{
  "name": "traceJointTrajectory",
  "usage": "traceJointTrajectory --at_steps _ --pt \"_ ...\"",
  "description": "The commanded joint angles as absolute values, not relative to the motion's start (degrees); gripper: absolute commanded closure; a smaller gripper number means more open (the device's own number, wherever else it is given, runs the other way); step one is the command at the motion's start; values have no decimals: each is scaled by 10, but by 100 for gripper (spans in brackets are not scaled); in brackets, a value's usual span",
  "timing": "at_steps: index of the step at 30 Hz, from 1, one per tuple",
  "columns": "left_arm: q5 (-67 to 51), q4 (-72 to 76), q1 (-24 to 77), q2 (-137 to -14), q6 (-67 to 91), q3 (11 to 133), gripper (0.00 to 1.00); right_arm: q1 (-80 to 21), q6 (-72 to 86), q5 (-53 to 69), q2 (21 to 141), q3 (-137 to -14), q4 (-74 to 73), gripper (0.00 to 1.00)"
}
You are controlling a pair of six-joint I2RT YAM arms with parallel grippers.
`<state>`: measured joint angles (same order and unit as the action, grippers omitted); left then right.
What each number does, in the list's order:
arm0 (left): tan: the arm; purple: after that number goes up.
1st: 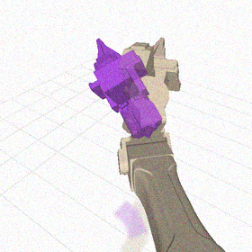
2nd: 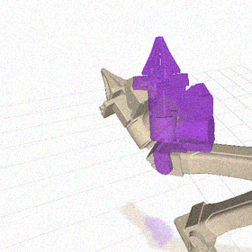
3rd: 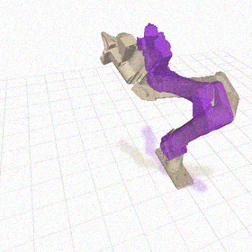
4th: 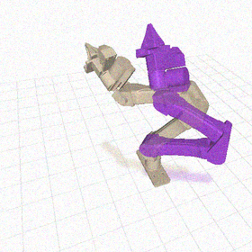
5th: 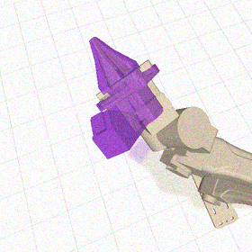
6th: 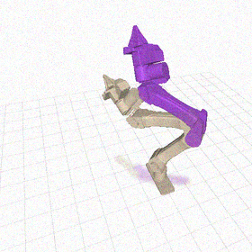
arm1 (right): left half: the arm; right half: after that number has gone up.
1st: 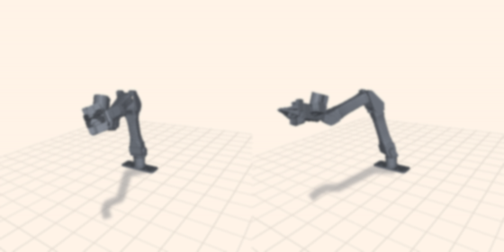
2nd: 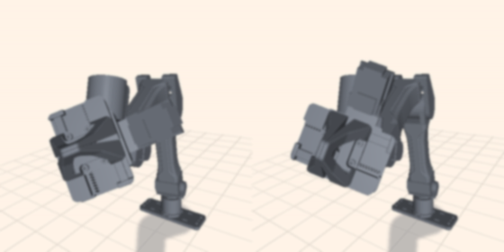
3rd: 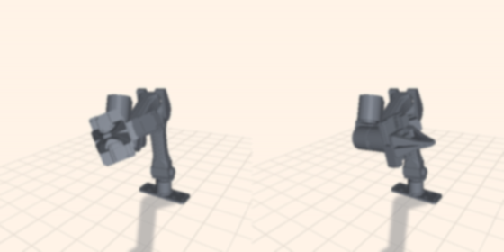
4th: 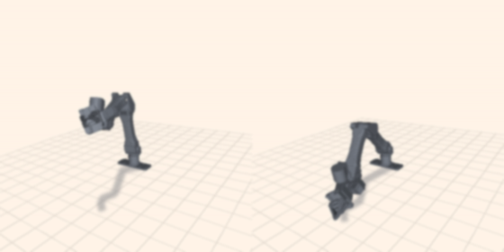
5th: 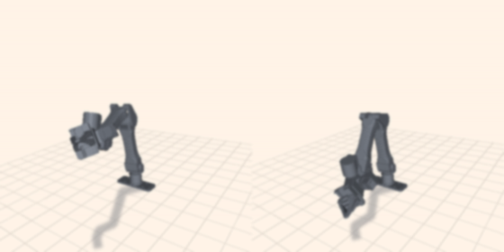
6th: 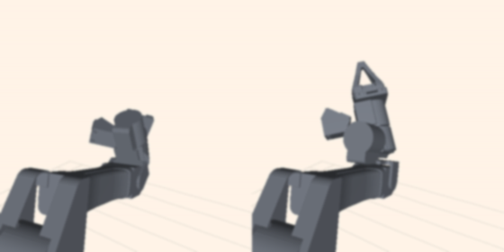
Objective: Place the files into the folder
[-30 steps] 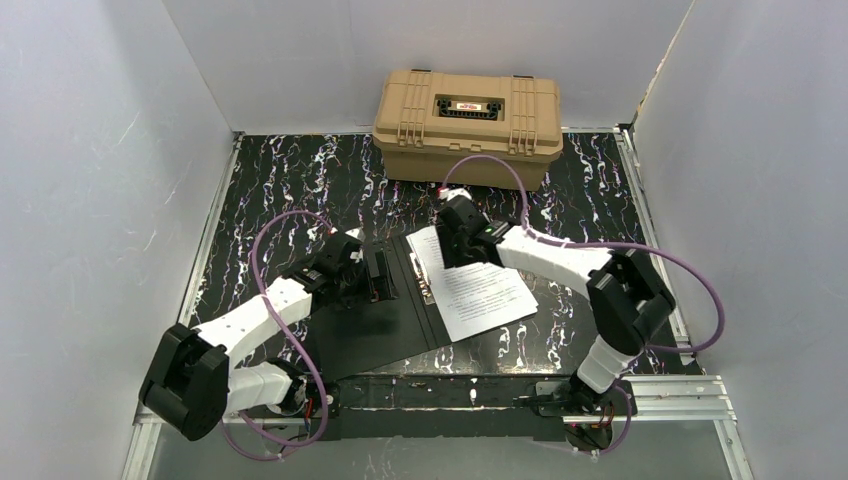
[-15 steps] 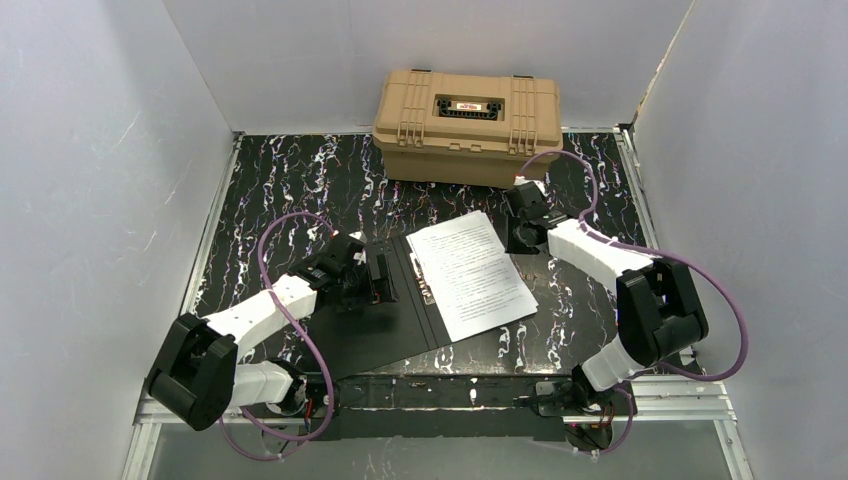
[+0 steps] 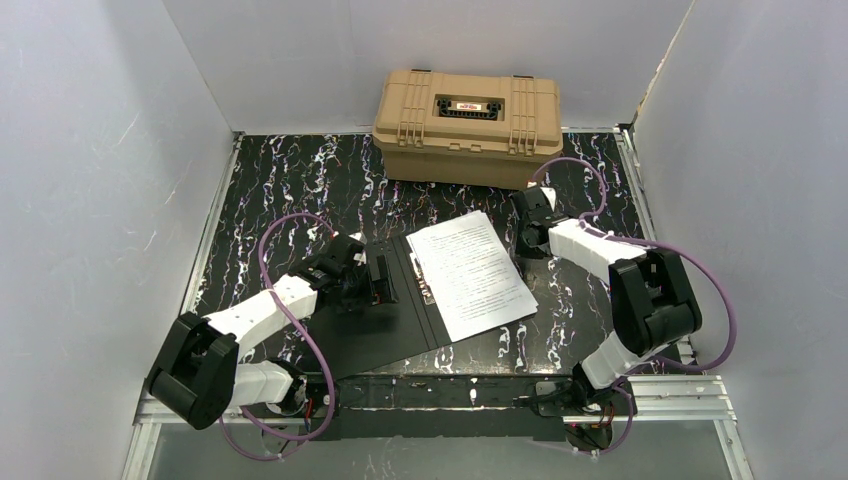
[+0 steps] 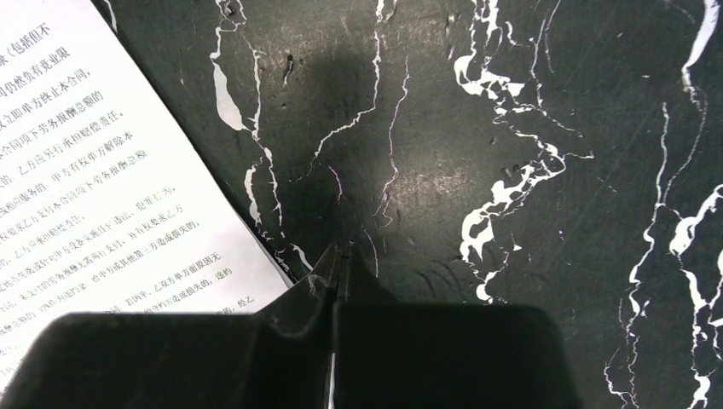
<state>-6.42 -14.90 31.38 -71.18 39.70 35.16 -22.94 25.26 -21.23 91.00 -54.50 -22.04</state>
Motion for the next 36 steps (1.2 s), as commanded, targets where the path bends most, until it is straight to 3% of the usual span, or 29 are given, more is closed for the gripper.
traceJointTrajectory --at_steps 1,36 --pt "-58 -150 316 -712 396 344 6 -228 260 -210 921 -537 -197 99" --pt "-62 -127 316 -741 400 335 6 -259 264 -104 883 -502 -196 99"
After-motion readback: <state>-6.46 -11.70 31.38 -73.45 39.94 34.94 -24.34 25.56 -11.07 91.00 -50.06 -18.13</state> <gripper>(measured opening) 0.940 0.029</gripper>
